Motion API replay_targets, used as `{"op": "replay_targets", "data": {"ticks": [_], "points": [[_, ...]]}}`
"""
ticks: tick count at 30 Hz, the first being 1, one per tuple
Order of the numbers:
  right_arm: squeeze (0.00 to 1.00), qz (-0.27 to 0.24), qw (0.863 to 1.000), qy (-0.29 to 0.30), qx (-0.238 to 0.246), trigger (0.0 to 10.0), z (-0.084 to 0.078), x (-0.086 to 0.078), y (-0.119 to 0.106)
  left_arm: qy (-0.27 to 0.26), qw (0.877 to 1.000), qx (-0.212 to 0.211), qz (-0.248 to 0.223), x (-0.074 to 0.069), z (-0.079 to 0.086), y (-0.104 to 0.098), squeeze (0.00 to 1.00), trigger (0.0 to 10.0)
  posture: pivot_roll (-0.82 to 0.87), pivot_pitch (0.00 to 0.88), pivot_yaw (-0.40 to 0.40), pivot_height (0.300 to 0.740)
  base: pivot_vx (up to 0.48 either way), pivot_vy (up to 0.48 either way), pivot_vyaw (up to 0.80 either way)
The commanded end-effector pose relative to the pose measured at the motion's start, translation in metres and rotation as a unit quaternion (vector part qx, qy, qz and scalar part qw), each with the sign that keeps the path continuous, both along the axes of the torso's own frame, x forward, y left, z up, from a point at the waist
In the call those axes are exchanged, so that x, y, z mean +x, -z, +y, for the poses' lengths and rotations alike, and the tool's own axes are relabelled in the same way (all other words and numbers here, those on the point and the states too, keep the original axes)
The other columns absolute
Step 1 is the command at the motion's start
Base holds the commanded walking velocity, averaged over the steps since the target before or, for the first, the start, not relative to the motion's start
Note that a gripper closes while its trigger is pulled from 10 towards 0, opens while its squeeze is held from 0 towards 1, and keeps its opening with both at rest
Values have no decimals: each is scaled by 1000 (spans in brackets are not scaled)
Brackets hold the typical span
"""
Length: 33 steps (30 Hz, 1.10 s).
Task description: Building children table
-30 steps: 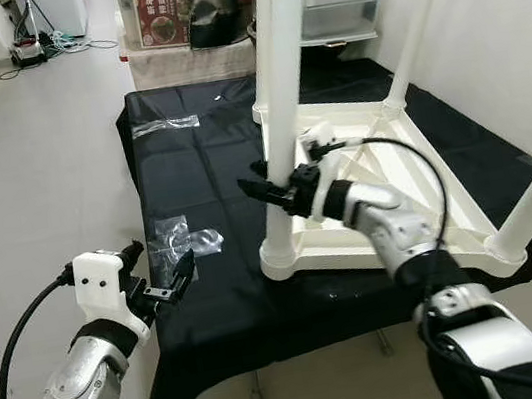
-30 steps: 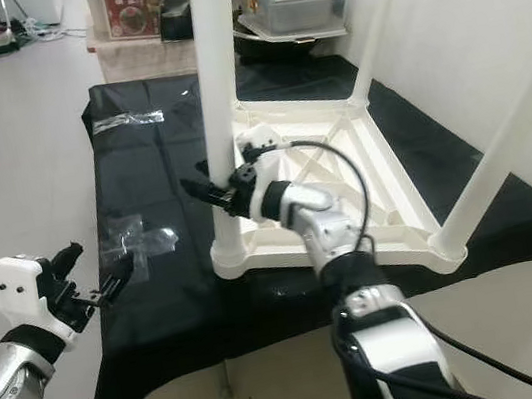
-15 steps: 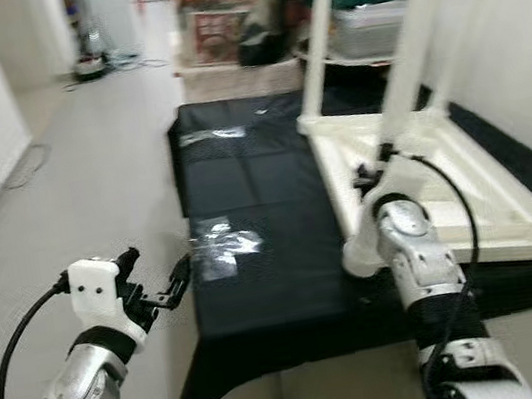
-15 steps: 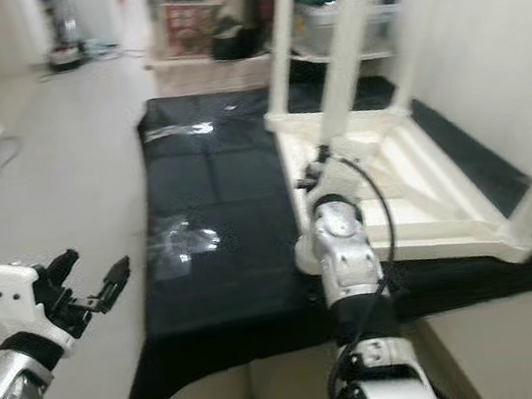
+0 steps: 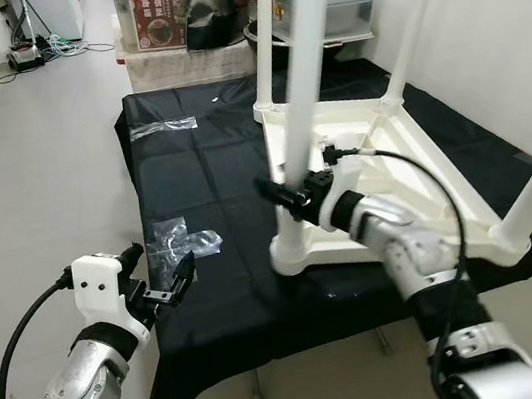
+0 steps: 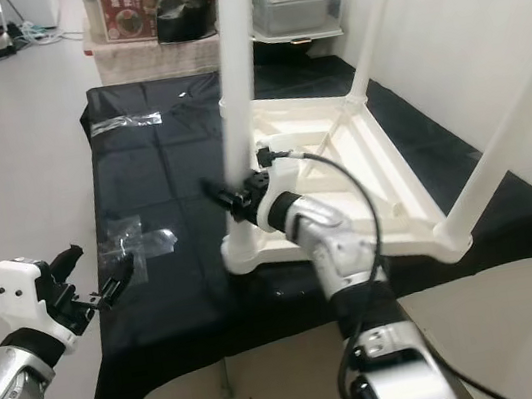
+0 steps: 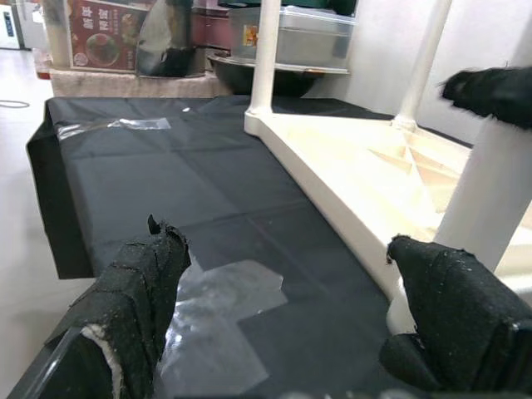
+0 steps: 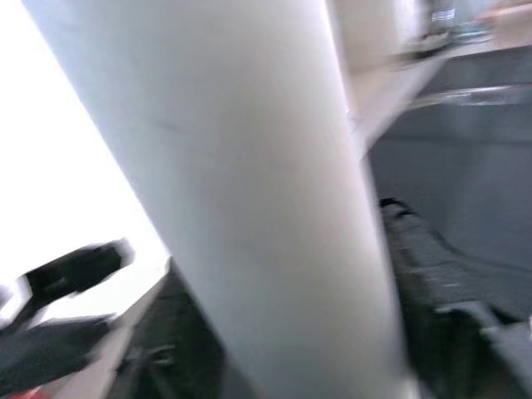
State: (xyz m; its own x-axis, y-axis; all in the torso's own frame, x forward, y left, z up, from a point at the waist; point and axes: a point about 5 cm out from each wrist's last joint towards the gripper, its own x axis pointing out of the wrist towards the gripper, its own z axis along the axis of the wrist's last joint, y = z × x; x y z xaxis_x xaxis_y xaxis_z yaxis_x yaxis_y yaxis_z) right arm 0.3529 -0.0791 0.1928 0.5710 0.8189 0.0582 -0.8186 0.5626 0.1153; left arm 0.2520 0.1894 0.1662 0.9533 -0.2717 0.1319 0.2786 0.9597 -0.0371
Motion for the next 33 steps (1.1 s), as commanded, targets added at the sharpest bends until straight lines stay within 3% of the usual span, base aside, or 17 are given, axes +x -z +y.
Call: {"op": "replay_targets", "data": {"ticks": [1,7,8,9,12,14,15,16,17,20,24,25,26,29,31,32,33], "points": [[0,-3,1000,-13,-21,588,17,3,5,8,1000,-6,7,0,-3,3,0,10000,148,0,-133,740,0,0,0],[0,24,995,97,-29,0,13,18,15,6,1000,-6,7,0,-3,4,0,10000,162,0,-140,740,0,0,0],[0,94,933,344,-57,0,-24,35,31,5,1000,-6,7,-1,-2,3,0,10000,146,0,-129,740,0,0,0],[0,94,933,344,-57,0,-24,35,31,5,1000,-6,7,-1,-2,3,0,10000,146,0,-129,740,0,0,0],[0,134,809,560,-116,0,-82,27,55,7,1000,-5,8,-2,-3,3,0,10000,141,0,-126,740,0,0,0],[0,134,809,560,-116,0,-82,27,55,7,1000,-5,8,-2,-3,3,0,10000,141,0,-126,740,0,0,0],[0,140,787,588,-126,0,-94,21,60,7,1000,-5,7,-2,-3,3,0,10000,139,0,-126,740,0,0,0],[0,140,787,588,-126,0,-94,21,60,7,1000,-5,7,-2,-3,3,0,10000,139,0,-126,740,0,0,0],[0,145,766,610,-142,0,-108,13,68,7,1000,-6,7,-2,-3,2,0,10000,137,0,-125,740,0,0,0],[0,143,755,619,-163,0,-116,5,73,7,1000,-6,7,-2,-3,2,0,10000,127,0,-121,740,0,0,0],[0,136,750,622,-179,0,-120,-2,76,6,1000,-6,7,-2,-3,3,0,10000,119,0,-119,740,0,0,0],[0,139,763,600,-198,1294,-114,-7,77,5,1000,-6,7,-1,-2,3,0,10000,116,0,-116,740,0,0,0],[1000,123,812,545,-168,10000,-88,-1,67,4,1000,-6,7,0,-2,4,0,10000,120,0,-118,740,0,0,0],[1000,103,828,530,-148,10000,-79,2,59,5,1000,-5,8,0,-2,4,0,10000,120,0,-118,740,0,0,0],[933,79,866,484,-98,10000,-64,12,40,5,1000,-5,8,1,-2,4,0,10000,124,0,-120,740,0,0,0],[0,83,889,444,-69,10000,-56,17,32,5,1000,-5,8,1,-2,5,0,10000,124,0,-120,740,0,0,0],[0,85,904,416,-49,10000,-50,20,26,5,1000,-5,9,0,-2,5,0,10000,124,0,-120,740,0,0,0]]}}
